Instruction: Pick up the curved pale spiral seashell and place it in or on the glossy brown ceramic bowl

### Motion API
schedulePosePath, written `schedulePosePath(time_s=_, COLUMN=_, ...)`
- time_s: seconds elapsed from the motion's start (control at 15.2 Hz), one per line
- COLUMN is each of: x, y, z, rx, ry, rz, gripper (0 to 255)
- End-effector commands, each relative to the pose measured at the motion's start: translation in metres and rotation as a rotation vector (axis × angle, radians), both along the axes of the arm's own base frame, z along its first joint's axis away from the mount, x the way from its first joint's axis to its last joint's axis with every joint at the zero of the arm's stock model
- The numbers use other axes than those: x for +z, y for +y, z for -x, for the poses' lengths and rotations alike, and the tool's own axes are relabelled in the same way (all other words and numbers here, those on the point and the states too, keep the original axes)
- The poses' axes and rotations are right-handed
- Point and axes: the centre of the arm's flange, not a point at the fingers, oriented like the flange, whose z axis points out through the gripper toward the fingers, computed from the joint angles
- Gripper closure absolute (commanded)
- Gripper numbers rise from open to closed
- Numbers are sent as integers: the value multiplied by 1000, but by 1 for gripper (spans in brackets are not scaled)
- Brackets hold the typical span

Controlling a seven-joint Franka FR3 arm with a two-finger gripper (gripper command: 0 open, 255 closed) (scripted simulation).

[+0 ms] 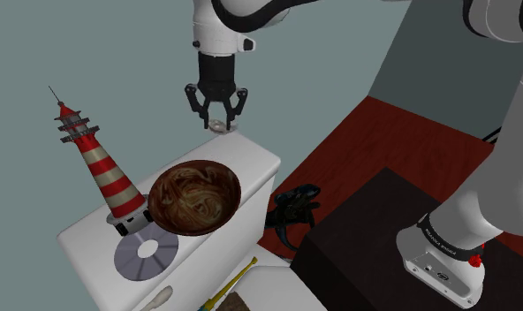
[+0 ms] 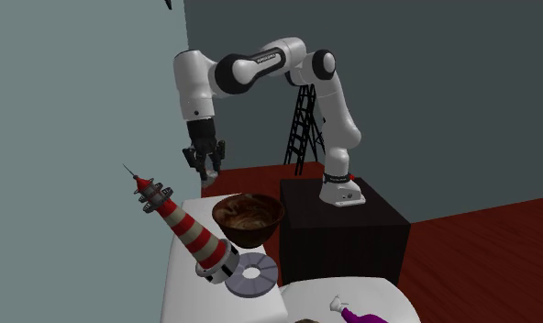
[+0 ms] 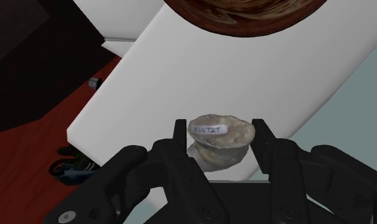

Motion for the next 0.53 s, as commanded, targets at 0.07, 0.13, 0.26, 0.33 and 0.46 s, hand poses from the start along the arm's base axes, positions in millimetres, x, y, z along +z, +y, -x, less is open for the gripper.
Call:
schedulePosePath(time_s=0.07, x=16, y=0, z=0, rx=0, ry=0, rz=0, gripper=255)
schedulePosePath(time_s=0.13, x=22, y=0, z=0, rx=0, ry=0, rz=0, gripper=255)
schedulePosePath(time_s=0.26, x=32, y=0, z=0, rx=0, ry=0, rz=0, gripper=255)
schedulePosePath(time_s=0.33, x=37, y=0, z=0, rx=0, ry=0, rz=0, gripper=255)
schedulePosePath(time_s=0.46, x=44, y=0, z=0, rx=0, ry=0, rz=0, gripper=255)
